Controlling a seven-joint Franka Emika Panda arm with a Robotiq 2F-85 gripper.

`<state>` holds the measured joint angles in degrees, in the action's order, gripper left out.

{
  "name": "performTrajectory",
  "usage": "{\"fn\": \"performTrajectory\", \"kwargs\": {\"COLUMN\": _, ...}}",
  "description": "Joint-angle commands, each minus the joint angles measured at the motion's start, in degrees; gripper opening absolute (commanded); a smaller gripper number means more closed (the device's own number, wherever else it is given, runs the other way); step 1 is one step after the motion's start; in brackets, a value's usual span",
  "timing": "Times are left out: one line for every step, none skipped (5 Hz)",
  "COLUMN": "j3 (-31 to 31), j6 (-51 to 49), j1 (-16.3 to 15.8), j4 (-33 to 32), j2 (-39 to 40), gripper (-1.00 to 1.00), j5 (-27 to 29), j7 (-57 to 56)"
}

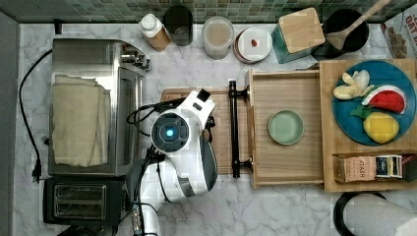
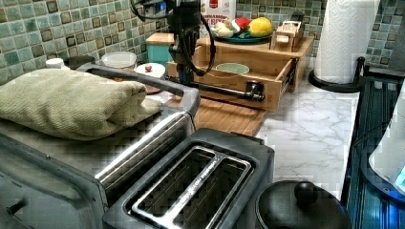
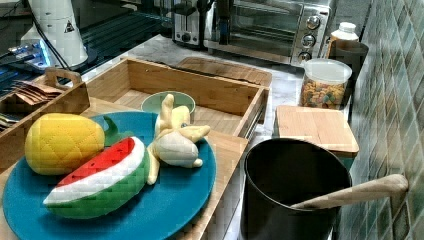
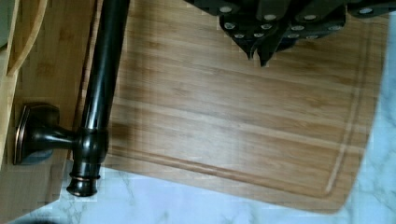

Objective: Close the drawer.

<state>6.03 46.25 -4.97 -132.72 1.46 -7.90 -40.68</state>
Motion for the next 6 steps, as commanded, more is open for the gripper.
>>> {"fn": "performTrajectory", "kwargs": {"j3": -1.0, "j6": 0.4, "j1": -0.1, "j4": -1.9, "j2": 2.6, "gripper": -1.00, "j5": -6.6, "j7": 8.5}}
{"fn": "performTrajectory", "kwargs": {"j3": -1.3, "j6": 3.2, "j1": 0.1, "j4": -3.1, "j2": 3.6, "gripper": -1.00, "j5": -7.7, "j7": 9.4}}
{"fn": "performTrajectory", "kwargs": {"j3": -1.3, "j6": 7.0, "j1": 0.3, "j4": -5.0, "j2": 3.6, "gripper": -1.00, "j5": -8.0, "j7": 9.6}}
{"fn": "performTrajectory", "kwargs": {"j3": -1.5, "j6": 7.9, "j1": 0.7, "j4": -3.7, "j2": 6.9, "gripper": -1.00, "j5": -6.4, "j7": 8.7}}
{"fn": "performTrajectory", "kwargs": {"j3": -1.4, "j6": 6.7, "j1": 1.4, "j4": -2.6, "j2": 8.3, "gripper": -1.00, "j5": -4.4, "j7": 6.5}}
{"fn": "performTrajectory", "kwargs": {"j3": -1.8, "j6": 7.7, "j1": 1.1, "j4": -3.2, "j2": 8.1, "gripper": -1.00, "j5": -6.7, "j7": 8.8}}
